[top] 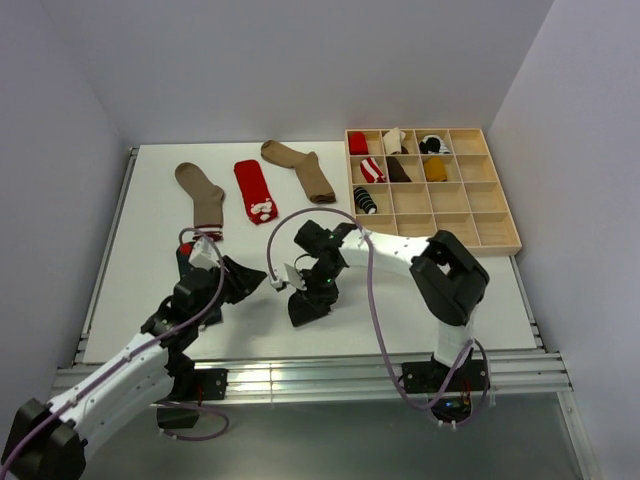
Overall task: Roll the socks
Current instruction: Roll the sock at the center of the board.
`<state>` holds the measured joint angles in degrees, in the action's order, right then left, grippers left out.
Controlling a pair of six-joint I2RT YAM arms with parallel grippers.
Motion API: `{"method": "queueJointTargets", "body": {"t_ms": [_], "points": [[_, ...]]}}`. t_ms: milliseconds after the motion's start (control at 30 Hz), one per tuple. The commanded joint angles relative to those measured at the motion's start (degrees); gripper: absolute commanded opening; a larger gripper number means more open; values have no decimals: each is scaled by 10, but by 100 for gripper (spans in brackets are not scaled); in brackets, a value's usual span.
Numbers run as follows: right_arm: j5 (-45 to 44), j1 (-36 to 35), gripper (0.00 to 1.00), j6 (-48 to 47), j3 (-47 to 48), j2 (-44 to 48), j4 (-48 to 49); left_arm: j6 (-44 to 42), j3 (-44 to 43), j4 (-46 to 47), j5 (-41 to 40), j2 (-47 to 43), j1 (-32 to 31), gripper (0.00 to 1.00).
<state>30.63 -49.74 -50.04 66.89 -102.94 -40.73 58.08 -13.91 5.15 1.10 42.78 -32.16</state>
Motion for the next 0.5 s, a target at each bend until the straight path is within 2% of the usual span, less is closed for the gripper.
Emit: {"method": "queueJointTargets", "body": {"t_ms": [0, 100, 267, 300, 467], "points": [[25, 18, 12, -21, 51, -60, -104, -32, 11, -11, -59, -78, 1, 41], [51, 32, 12, -27, 91, -102, -148, -97, 5, -11, -46, -88, -5, 41], [78, 56, 12, -30, 147, -149, -204, -188, -14, 17, -98, -59, -85, 40], [80, 59, 12, -27, 153, -161, -210, -200, -16, 28, -95, -49, -109, 41], [85, 73, 13, -16, 177, -187, -223, -266, -54, 78, -28, 47, -134, 42]]}}
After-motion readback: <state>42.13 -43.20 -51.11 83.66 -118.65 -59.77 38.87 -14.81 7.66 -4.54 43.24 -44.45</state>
